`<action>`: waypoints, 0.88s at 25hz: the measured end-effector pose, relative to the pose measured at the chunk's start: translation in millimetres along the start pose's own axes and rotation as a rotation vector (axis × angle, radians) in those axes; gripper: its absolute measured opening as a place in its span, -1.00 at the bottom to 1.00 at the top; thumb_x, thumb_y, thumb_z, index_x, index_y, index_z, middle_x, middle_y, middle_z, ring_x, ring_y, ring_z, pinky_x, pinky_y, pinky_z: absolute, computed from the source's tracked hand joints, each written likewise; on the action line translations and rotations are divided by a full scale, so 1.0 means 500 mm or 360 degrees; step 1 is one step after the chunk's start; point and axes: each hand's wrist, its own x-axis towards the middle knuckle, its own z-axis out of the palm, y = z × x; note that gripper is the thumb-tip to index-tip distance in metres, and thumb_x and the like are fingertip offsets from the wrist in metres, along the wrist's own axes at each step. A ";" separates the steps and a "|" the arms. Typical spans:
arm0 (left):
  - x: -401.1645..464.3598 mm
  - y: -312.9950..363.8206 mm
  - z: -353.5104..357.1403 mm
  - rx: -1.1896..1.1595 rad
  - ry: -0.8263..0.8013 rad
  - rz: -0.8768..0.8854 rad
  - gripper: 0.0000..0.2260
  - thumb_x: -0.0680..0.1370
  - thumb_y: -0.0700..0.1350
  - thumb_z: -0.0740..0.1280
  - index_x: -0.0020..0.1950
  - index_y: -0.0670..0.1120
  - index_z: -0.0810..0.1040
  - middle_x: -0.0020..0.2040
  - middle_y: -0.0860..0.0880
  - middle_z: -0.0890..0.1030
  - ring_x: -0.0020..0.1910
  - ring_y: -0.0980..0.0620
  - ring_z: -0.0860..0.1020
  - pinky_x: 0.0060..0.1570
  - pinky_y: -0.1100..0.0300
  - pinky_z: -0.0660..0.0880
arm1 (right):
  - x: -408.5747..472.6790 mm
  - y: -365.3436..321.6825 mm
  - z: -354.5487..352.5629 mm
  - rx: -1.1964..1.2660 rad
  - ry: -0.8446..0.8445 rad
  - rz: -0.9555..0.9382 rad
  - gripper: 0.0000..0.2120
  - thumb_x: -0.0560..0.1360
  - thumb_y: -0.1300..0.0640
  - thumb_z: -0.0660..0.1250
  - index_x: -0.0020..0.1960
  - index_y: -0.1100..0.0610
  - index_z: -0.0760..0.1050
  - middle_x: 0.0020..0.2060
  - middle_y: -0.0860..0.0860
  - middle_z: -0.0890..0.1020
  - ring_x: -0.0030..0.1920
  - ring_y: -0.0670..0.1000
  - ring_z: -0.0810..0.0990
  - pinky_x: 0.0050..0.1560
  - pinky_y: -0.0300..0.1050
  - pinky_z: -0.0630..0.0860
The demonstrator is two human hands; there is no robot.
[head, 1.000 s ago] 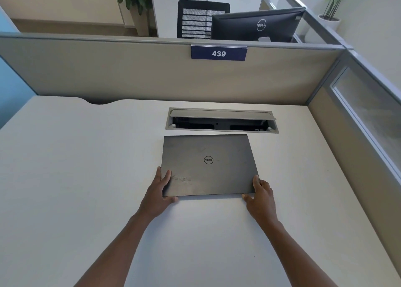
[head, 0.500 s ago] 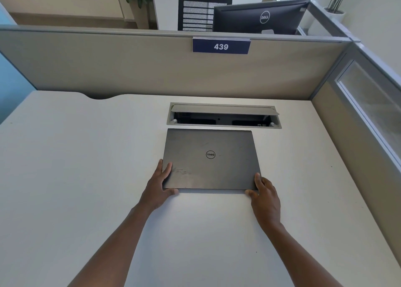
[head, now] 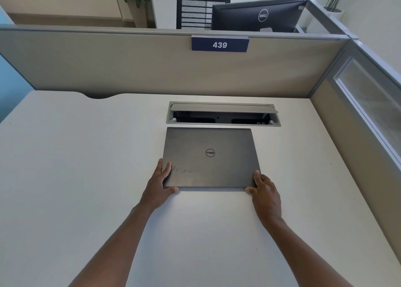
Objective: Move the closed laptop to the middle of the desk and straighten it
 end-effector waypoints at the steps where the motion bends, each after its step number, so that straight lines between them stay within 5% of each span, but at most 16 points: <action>1: 0.000 0.001 0.000 0.0001 0.0001 0.0006 -0.17 0.47 -0.15 0.51 0.62 0.02 0.11 0.65 0.03 -0.11 0.62 0.09 -0.01 0.42 0.32 0.05 | 0.000 -0.001 0.000 -0.0001 0.0000 0.0000 -0.43 0.52 0.14 0.35 0.49 0.13 0.29 0.30 0.05 0.50 0.25 0.12 0.43 0.10 -0.06 0.43; 18: 0.005 -0.007 0.013 -0.0019 0.0043 -0.0016 -0.10 0.40 0.07 0.55 0.62 0.02 0.13 0.66 0.03 -0.11 0.62 0.07 0.01 0.52 0.13 0.14 | -0.001 -0.001 -0.001 -0.0032 -0.0007 -0.0029 -0.44 0.53 0.15 0.35 0.49 0.16 0.28 0.29 0.08 0.51 0.24 0.14 0.45 0.14 -0.02 0.47; 22: 0.003 0.027 0.045 0.0184 0.0329 -0.0015 -0.30 0.54 0.13 0.35 0.59 -0.09 0.20 0.66 -0.07 -0.04 0.63 -0.07 -0.03 0.58 -0.09 0.02 | 0.014 -0.001 -0.011 -0.0093 -0.0104 -0.0103 -0.46 0.50 0.09 0.39 0.41 0.18 0.31 0.31 0.13 0.48 0.26 0.18 0.43 0.19 0.00 0.46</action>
